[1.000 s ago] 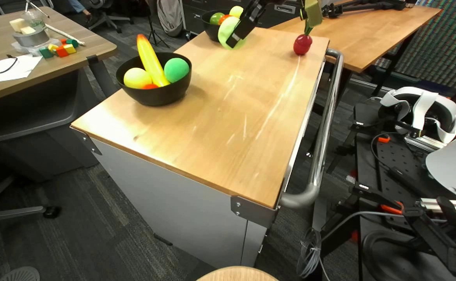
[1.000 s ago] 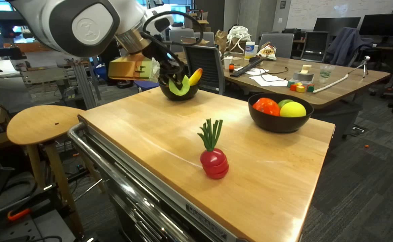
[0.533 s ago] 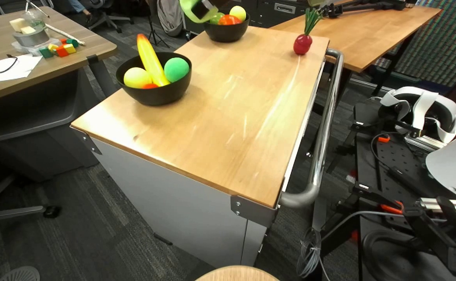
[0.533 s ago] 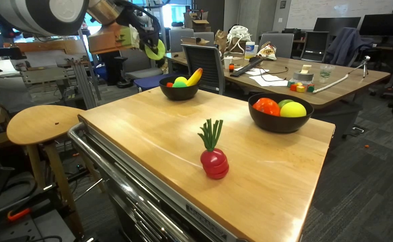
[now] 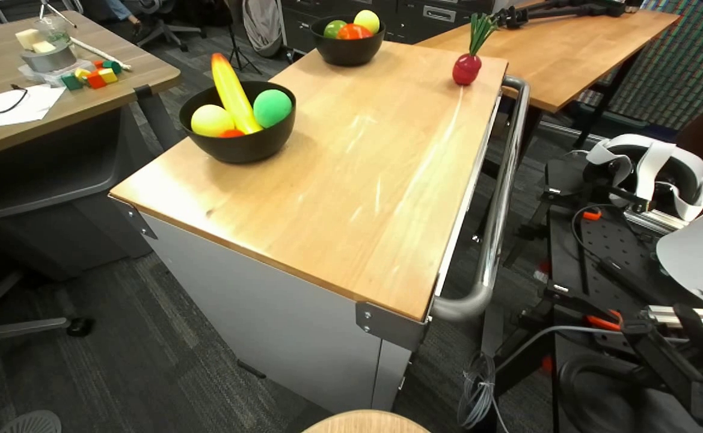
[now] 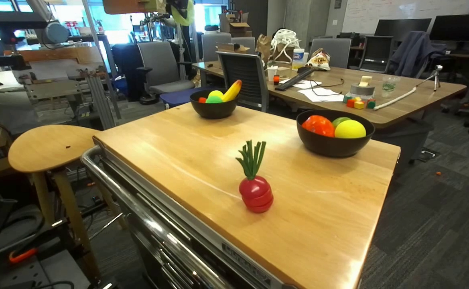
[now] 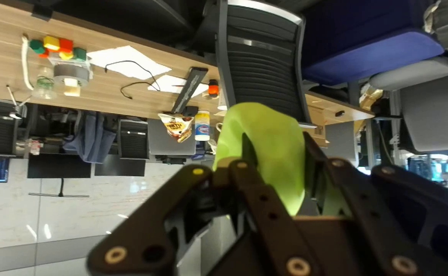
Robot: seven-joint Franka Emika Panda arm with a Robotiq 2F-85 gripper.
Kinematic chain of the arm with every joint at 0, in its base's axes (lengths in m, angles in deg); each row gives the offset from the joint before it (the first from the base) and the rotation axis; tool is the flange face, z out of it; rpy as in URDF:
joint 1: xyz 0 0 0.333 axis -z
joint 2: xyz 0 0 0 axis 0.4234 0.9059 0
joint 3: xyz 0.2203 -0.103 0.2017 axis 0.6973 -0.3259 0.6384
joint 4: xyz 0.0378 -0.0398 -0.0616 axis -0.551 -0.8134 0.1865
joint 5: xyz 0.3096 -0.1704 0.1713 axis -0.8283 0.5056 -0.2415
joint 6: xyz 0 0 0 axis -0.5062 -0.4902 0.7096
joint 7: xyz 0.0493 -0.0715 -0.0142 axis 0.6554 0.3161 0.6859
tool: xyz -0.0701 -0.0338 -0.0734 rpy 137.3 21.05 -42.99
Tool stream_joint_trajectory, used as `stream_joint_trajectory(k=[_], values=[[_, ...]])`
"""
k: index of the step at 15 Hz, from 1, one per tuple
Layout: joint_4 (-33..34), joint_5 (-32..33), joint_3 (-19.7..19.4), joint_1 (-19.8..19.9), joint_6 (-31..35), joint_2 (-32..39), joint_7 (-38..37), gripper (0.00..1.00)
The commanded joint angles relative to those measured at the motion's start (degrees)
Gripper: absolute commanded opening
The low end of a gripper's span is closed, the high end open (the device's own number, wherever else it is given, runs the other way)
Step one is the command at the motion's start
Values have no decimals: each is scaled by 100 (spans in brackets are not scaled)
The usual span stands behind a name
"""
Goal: Place the fruits and vegetables in the two black bowls
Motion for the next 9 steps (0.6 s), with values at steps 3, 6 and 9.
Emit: stream_joint_trajectory(k=[3,6,9], values=[[1179,46,-21,765,-923,883,-714,7],[1764,1112,324,1651,-1442,1455,-1926,7],[2464,2356,186,1803,-2411,1828,-3220,7]])
